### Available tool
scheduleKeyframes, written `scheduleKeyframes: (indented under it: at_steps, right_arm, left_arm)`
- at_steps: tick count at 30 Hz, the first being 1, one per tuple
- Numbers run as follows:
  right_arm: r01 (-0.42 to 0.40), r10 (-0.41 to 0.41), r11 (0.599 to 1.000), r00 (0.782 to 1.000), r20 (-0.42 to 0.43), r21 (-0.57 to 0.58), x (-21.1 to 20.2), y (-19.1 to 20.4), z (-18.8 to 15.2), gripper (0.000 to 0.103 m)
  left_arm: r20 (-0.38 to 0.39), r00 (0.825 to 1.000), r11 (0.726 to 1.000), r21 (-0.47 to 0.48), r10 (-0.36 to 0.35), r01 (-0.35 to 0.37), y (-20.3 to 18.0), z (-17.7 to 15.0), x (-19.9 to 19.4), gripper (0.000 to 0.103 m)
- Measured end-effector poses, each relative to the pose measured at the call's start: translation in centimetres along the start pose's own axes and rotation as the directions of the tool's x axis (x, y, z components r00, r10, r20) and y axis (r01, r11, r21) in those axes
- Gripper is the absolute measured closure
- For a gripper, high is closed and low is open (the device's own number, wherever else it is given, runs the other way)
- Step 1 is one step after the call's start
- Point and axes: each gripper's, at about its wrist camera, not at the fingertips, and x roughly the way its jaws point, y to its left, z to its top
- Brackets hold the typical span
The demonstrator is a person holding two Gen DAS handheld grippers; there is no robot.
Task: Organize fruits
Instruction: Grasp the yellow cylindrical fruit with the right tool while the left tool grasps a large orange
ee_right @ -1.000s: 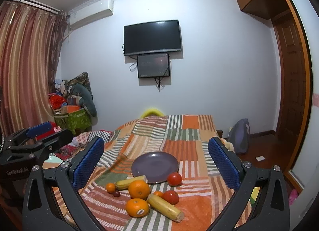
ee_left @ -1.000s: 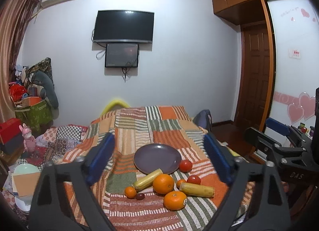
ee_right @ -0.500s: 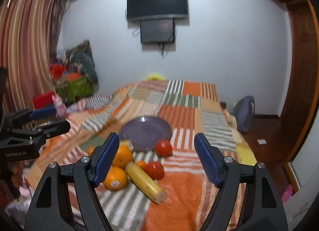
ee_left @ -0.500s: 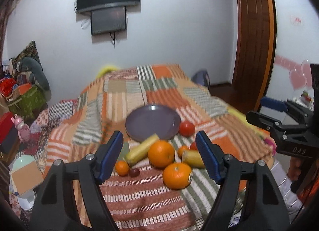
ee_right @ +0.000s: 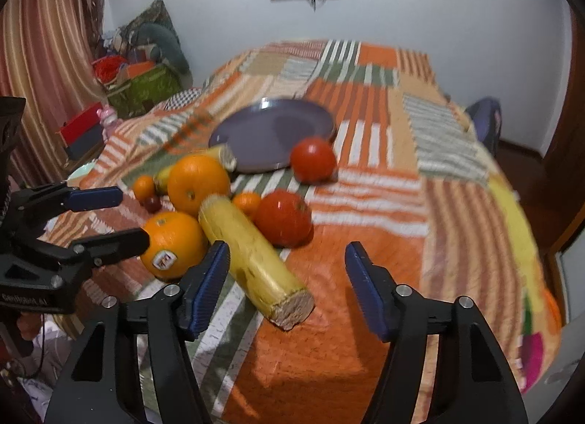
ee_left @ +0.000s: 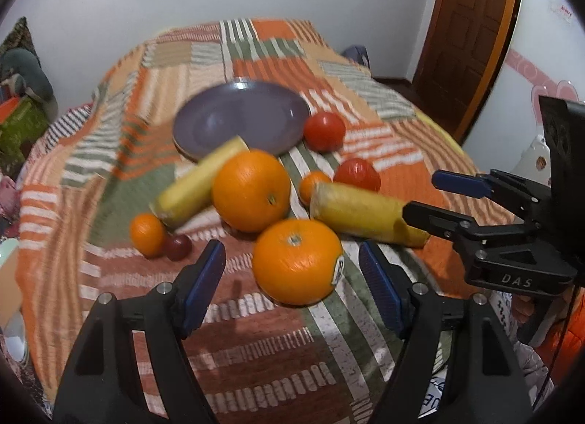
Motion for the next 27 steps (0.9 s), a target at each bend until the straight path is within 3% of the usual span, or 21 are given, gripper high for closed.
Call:
scheduleKeyframes:
  at_steps: [6, 10, 11, 14, 23, 24, 27]
  right_arm:
    - [-0.052, 0.054, 0.998, 0.996, -0.065, 0.033, 1.8, 0.3, -0.8, 0.042]
    - [-0.067, 0.068, 0.998, 0.994, -0.088, 0.022, 2.7, 0.4, -0.8, 0.045]
    - [-0.066, 0.067, 0.998, 0.994, -0.090, 0.014, 2.8, 0.3, -0.7, 0.045]
    - [-0.056, 0.055, 0.998, 0.994, -0.097, -0.016, 2.8, 0.5, -0.6, 0.048]
    - [-0.080, 0.070, 0.991, 0.993, -0.095, -0.106, 0.3, 3.0, -0.9, 0.074]
    - [-0.082, 0.072, 0.991, 0.993, -0.095, -0.110, 0.0, 3.3, -0.8, 0.081]
    - [-0.106, 0.093, 0.986, 0.990, -0.103, -0.131, -0.5, 4.4, -0.5, 0.079]
  left_arm:
    - [-0.092, 0.996, 1.000, -0.017, -0.017, 0.016, 0.2, -0.6, 3.5, 0.028]
    - [-0.097, 0.994, 0.997, -0.065, -0.055, 0.049, 1.1, -0.7, 4.2, 0.030]
    - [-0.093, 0.993, 0.995, -0.075, -0.074, 0.067, 1.2, -0.7, 4.2, 0.037]
    - [-0.087, 0.993, 0.995, -0.067, -0.077, 0.071, 1.1, -0.8, 3.9, 0.037]
    - [-0.082, 0.995, 0.997, -0.049, -0.059, 0.055, 1.4, -2.1, 1.9, 0.038]
    - [-0.081, 0.995, 0.998, -0.047, -0.056, 0.052, 1.5, -2.3, 1.6, 0.038]
    - [-0.080, 0.996, 0.998, -0.042, -0.050, 0.047, 2.1, -3.2, 0.7, 0.038]
